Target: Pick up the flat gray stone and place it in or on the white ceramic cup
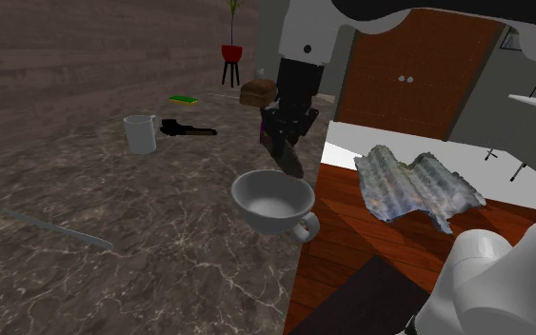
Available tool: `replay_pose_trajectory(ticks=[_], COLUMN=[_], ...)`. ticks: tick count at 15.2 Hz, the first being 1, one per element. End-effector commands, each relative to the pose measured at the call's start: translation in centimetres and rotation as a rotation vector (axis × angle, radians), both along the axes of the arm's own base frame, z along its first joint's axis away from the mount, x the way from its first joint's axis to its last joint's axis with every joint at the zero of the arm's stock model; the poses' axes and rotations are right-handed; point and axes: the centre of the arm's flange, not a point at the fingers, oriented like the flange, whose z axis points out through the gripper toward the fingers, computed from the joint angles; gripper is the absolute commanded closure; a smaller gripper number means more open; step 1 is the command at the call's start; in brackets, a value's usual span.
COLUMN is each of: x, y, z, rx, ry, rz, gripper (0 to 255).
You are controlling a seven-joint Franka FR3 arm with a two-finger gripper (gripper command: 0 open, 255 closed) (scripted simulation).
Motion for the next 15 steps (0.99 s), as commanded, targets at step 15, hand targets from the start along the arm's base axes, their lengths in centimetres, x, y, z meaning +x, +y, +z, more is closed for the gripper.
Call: replay_pose_trajectory(ticks=[15], x=[-0.4], y=[0.7], z=[-7.0], rx=[0.0], ry=[0.0], rz=[-0.002], gripper=[255])
